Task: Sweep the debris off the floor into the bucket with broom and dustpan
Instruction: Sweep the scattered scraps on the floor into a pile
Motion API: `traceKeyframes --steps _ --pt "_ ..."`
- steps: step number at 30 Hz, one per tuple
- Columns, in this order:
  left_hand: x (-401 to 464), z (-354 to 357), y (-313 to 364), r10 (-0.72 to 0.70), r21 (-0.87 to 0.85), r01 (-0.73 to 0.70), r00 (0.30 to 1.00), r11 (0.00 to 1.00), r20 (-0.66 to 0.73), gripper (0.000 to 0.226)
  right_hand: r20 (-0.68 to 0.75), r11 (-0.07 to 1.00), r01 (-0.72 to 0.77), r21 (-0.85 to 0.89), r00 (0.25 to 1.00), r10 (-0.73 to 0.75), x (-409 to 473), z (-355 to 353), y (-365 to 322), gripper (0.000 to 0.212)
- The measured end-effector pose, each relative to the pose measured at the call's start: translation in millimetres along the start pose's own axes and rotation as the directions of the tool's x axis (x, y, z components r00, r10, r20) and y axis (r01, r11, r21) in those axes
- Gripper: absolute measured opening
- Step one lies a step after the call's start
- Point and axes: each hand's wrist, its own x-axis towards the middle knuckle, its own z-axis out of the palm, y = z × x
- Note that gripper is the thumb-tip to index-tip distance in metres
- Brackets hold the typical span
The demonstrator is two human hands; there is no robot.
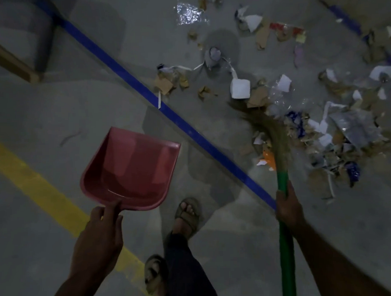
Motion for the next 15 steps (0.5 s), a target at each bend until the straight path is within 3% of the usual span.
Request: traceKeyframes --steps 5,11,15 --pt "27.6 -20.0 8.9 0.011 0.022 -0.010 0.999 1.000 -0.050 0.031 -0.106 0.990 0.130 0.050 0.987 -0.124 -47.7 -13.6 20.7 0.058" --pt "60.4 -49.8 -3.9 0.023 0.066 -0.016 0.995 0.998 -0.096 0.033 -0.165 0.994 0.100 0.042 0.982 -0.092 -100.2 3.0 21.5 0.061" --pt "79.4 -69.0 -19.1 0.019 0.072 -0.011 0.994 0.997 -0.111 0.034 -0.071 0.969 0.245 0.028 0.968 -0.242 -129.0 32.3 -9.5 0.067"
